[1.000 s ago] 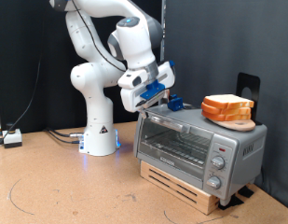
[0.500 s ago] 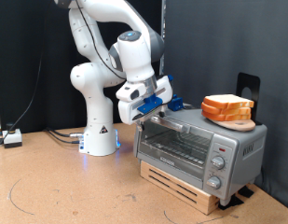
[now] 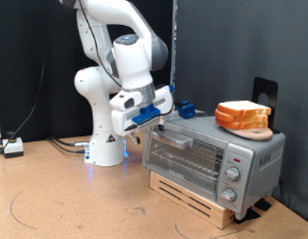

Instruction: Make a piece of toast with the oven

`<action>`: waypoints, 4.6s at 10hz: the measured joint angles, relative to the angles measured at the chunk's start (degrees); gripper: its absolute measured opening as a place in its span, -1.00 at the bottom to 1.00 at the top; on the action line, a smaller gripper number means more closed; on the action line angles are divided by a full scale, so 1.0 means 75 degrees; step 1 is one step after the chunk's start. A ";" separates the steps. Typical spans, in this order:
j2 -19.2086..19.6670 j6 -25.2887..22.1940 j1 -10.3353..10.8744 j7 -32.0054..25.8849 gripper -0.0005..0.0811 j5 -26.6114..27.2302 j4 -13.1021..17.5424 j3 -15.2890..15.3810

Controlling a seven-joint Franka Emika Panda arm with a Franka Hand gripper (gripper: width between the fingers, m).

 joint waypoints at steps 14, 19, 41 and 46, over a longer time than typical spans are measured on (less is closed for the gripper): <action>0.2020 0.0734 0.0146 -0.0733 0.98 0.1129 0.0959 -0.0330; 0.2057 0.0661 0.0145 -0.0640 0.98 0.0932 0.1140 -0.0308; 0.3213 0.1572 -0.0346 0.0094 0.98 -0.0337 0.1440 -0.0458; 0.4416 0.1808 -0.0485 -0.0248 0.98 0.0650 0.1911 -0.0497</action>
